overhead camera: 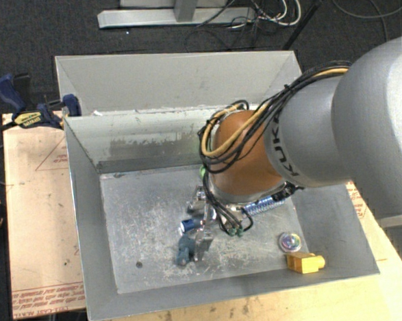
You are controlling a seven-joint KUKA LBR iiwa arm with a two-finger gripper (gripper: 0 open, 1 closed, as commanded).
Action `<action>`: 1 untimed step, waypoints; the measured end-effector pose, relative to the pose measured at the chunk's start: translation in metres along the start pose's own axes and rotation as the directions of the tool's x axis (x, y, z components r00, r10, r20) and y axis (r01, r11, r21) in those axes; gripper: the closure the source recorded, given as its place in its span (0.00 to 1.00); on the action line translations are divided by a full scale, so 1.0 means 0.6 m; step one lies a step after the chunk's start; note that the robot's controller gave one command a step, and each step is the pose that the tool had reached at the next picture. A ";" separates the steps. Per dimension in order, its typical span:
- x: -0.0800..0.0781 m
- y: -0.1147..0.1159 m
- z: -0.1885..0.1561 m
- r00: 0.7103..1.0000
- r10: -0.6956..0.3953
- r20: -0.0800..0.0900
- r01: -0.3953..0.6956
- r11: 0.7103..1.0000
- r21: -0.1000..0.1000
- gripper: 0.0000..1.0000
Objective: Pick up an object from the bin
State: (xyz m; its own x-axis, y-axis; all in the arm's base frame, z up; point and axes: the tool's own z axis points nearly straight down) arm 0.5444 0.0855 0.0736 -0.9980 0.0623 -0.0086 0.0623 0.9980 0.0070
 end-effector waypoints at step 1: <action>-0.003 0.003 -0.009 1.000 -0.005 0.007 0.005 1.000 0.000 1.00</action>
Offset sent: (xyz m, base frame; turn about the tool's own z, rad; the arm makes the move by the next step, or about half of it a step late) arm 0.0000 0.0000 0.0000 0.0000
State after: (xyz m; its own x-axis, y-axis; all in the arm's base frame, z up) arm 0.5459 0.0872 0.0789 -0.9982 0.0576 -0.0155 0.0575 0.9983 0.0065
